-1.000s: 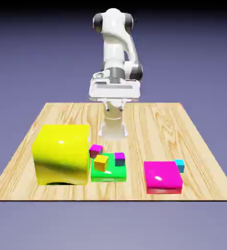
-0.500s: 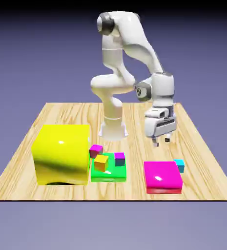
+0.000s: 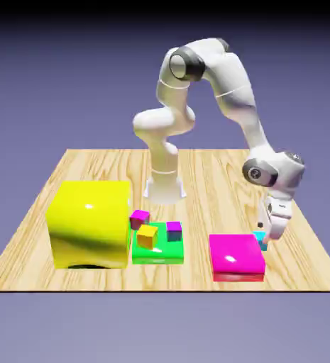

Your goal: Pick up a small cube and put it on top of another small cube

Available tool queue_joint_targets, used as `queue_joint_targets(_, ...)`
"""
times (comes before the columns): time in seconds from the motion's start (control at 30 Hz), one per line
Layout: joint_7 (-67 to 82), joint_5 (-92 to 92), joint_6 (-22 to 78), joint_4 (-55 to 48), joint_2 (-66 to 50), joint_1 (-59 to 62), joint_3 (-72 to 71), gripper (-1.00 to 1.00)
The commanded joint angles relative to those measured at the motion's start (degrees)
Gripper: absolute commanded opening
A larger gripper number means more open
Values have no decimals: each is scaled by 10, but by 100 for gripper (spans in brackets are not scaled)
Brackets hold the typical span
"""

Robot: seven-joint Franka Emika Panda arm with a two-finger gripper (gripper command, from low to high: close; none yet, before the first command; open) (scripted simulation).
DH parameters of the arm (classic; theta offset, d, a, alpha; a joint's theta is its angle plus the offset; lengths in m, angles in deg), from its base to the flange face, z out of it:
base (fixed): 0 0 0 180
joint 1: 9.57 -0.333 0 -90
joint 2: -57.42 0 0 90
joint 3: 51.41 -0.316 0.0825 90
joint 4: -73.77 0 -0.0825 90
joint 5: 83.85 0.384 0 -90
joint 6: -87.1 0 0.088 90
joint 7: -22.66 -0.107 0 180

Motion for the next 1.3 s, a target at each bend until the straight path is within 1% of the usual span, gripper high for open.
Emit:
queue_joint_targets(0.0, 0, 0, 0, 0, 0, 0, 0, -100)
queue_joint_targets(0.03, 0, 0, 0, 0, 0, 0, 0, -100)
queue_joint_targets(0.17, 44, 61, 71, 7, 83, 25, -46, -100)
queue_joint_targets(0.23, 68, 66, 94, 2, 97, 44, -68, -100)
queue_joint_targets(0.3, 113, 58, 110, 25, 138, 69, -48, -100)
queue_joint_targets(0.9, 411, -5, 162, 279, 512, 206, 257, -100)
queue_joint_targets(1.0, 434, -12, 155, 322, 563, 209, 319, -100)
queue_joint_targets(1.07, 434, -12, 150, 331, 571, 206, 334, -100)
queue_joint_targets(1.27, 399, -69, 8, 348, 446, 229, 355, -100)
